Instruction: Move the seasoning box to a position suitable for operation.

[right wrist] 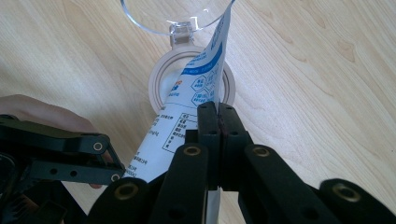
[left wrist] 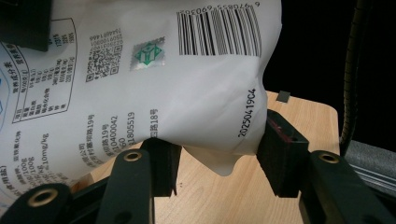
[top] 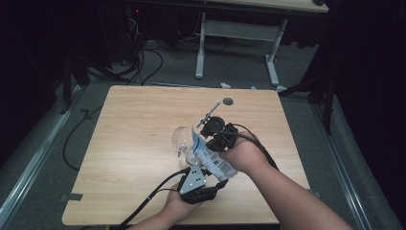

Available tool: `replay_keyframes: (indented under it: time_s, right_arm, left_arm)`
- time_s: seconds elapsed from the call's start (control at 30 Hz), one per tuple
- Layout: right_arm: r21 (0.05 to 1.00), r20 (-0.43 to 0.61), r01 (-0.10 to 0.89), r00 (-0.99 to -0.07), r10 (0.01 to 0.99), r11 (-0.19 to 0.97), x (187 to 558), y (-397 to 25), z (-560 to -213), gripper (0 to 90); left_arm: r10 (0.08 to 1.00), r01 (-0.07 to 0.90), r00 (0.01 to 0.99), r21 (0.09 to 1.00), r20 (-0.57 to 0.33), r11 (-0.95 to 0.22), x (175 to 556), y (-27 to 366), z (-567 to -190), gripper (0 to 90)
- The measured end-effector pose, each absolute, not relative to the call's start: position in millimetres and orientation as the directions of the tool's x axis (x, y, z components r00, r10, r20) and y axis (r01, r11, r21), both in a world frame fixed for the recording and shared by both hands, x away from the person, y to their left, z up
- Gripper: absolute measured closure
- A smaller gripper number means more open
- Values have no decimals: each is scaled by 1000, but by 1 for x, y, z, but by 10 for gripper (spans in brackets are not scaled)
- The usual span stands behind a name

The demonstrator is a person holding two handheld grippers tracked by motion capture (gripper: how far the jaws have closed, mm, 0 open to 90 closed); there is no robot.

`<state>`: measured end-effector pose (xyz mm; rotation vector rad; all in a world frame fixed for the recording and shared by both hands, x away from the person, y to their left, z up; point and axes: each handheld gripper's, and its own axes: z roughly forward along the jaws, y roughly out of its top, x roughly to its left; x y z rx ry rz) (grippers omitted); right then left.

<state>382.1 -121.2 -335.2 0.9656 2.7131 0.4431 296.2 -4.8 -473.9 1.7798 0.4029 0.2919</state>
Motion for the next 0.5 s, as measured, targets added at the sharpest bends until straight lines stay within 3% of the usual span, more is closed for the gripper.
replay_keyframes:
  time_s: [0.5]
  right_arm:
    - [356,-103,575,-760,642,737,383,-120,-335,900]
  left_arm:
    - [421,114,907,971,-15,-211,296,-4,-473,534]
